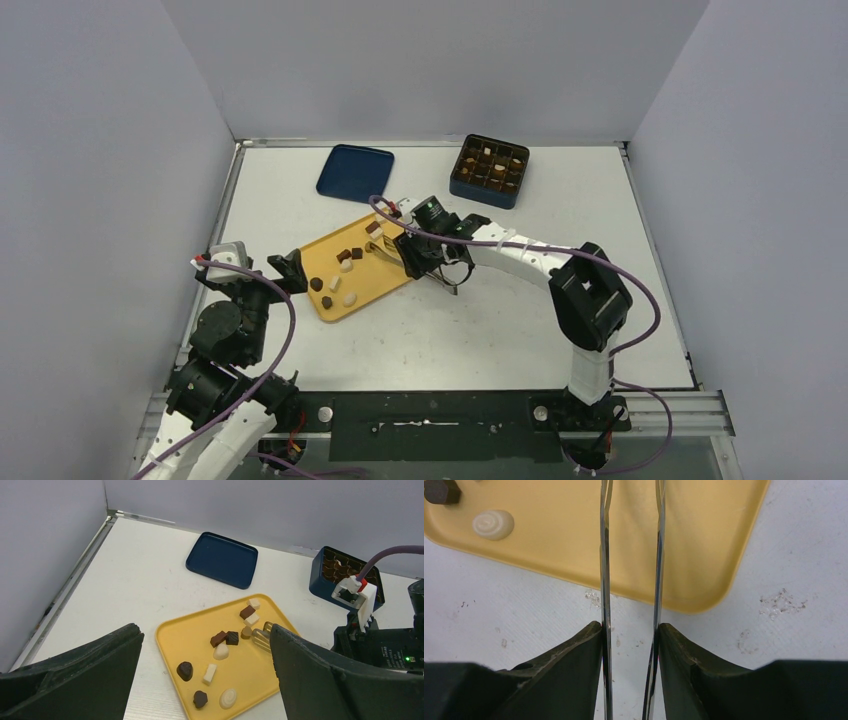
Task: Pack the chocolate
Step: Pick up the fake chocolate from the plate.
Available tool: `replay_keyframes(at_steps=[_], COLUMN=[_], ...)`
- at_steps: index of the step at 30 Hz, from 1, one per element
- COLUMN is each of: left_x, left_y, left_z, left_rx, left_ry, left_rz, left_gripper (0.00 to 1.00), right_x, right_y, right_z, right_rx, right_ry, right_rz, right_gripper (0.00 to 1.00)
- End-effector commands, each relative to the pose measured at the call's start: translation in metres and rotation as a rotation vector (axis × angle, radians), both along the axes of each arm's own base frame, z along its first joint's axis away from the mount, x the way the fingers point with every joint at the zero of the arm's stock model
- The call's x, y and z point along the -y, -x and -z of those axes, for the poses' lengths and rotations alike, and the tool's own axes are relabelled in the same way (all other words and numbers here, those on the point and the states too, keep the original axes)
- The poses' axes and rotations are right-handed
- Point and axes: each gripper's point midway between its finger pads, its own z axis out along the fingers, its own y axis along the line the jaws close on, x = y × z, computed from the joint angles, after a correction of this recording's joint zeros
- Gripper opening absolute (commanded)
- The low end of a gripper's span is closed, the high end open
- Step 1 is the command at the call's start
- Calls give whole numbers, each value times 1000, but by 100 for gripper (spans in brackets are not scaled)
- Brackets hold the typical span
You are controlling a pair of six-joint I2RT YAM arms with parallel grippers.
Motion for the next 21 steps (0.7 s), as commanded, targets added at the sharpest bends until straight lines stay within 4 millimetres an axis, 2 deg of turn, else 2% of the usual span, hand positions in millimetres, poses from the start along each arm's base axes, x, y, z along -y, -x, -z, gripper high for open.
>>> replay_keyframes(at_steps=[1, 13, 21], left_x=[-2, -2, -2], left_y=[0, 0, 1], left_z=[-12, -13, -13], left_rx=[32, 35, 38], left_ry=[13, 15, 16], left_rz=[-11, -7, -5], left_gripper=[97, 97, 97], right_x=[-23, -47, -51], right_y=[-21, -22, -29], right_z=[-23, -7, -2], right_rx=[81, 55, 60], right_ry=[-60, -44, -25], right_rz=[-17, -50, -30], right_gripper=[42, 42, 39])
